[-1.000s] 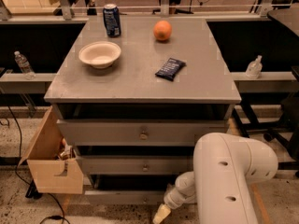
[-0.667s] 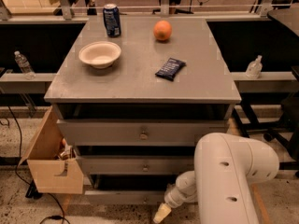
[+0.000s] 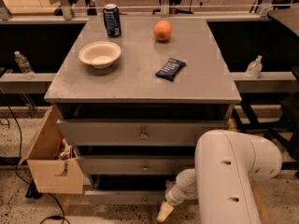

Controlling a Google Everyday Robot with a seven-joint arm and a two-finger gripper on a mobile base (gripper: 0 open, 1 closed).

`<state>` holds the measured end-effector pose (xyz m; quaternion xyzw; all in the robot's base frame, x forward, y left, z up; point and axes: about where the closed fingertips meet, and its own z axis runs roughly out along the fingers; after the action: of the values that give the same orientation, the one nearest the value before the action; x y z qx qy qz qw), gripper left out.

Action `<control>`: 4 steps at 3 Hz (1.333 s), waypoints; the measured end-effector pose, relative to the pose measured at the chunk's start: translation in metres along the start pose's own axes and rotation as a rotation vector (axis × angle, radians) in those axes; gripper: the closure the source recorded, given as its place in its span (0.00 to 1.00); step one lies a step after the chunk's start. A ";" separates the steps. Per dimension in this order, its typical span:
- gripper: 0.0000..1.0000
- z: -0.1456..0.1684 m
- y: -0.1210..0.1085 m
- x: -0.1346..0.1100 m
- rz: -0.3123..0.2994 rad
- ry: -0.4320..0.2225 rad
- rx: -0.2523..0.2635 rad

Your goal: Open bottom drawer

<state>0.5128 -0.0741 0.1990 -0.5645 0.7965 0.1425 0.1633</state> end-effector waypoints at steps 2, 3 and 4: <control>0.00 0.005 -0.004 0.003 -0.144 0.116 0.065; 0.00 0.007 -0.011 0.004 -0.169 0.127 0.083; 0.17 0.012 -0.021 0.007 -0.172 0.122 0.078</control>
Offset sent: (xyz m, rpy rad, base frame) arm 0.0116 -0.0042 -0.0087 -0.2309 -0.1360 0.1435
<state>0.5314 -0.0815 0.1850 -0.6318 0.7584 0.0620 0.1479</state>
